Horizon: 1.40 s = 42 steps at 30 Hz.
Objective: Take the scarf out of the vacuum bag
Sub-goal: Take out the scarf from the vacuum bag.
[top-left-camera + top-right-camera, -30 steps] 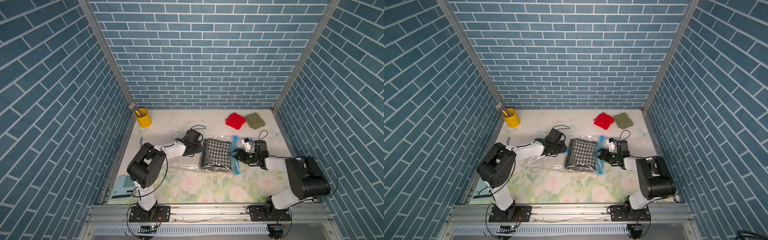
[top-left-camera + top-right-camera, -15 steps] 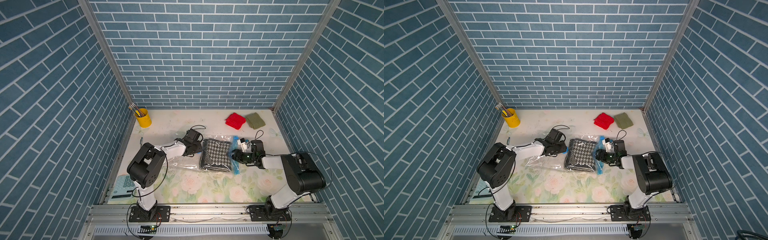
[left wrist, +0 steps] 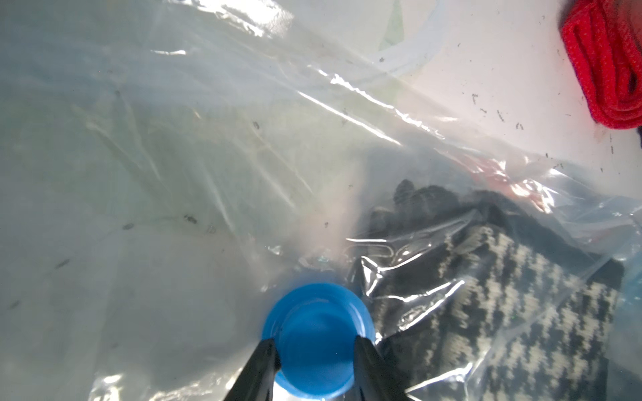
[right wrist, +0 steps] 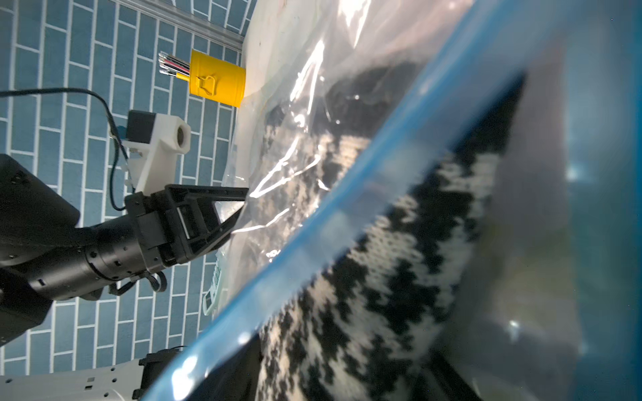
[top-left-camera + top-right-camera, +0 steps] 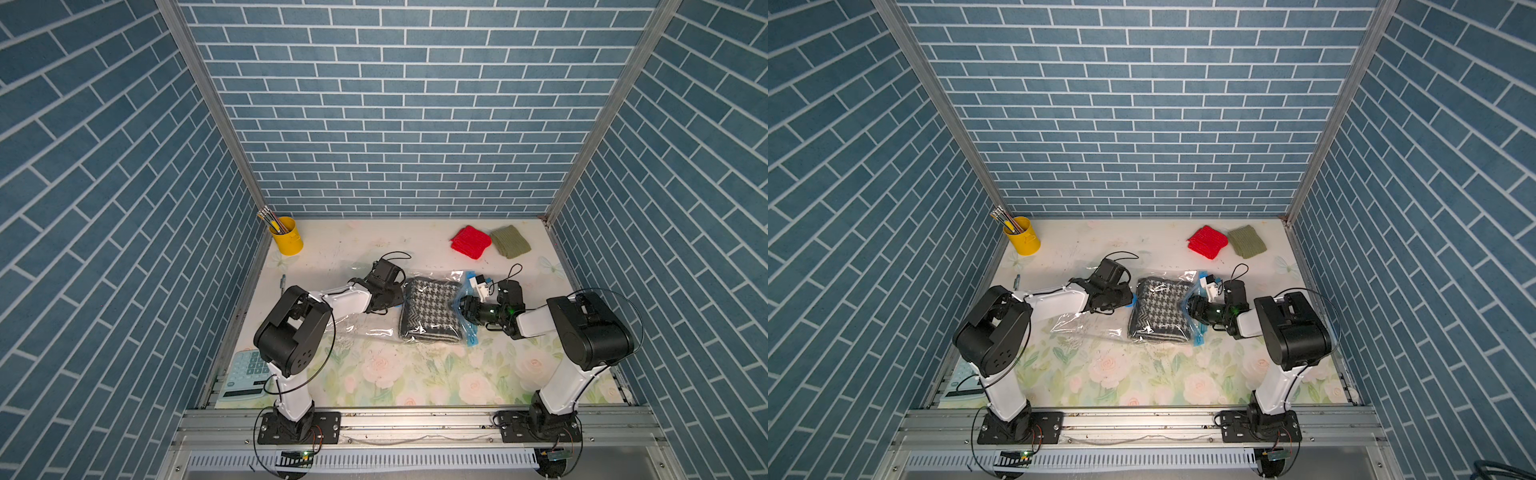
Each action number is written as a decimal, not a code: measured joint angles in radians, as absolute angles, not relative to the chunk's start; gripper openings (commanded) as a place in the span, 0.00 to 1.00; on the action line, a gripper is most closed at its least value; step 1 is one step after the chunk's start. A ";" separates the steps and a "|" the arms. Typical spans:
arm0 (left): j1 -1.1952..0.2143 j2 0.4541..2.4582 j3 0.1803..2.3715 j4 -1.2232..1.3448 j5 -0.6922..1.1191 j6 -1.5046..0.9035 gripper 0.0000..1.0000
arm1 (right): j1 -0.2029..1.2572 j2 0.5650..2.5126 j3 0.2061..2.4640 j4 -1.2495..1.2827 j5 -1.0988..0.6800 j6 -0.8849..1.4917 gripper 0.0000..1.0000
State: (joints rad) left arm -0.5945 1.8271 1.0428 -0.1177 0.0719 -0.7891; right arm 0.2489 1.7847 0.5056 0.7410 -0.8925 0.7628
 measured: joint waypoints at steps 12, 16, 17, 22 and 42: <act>-0.594 1.827 1.034 -0.112 0.070 -0.789 0.41 | 0.286 1.869 0.492 0.966 -0.902 0.925 0.60; -0.593 1.827 1.033 -0.112 0.067 -0.789 0.41 | 0.295 1.876 0.492 0.985 -0.899 0.945 0.57; -0.593 1.827 1.033 -0.112 0.067 -0.789 0.41 | 0.297 1.877 0.492 0.987 -0.897 0.946 0.55; -0.592 1.827 1.033 -0.111 0.065 -0.789 0.41 | 0.306 1.890 0.492 1.005 -0.894 0.958 0.49; -0.587 1.821 1.022 -0.103 0.044 -0.789 0.41 | 0.405 2.012 0.556 1.193 -0.876 1.081 0.59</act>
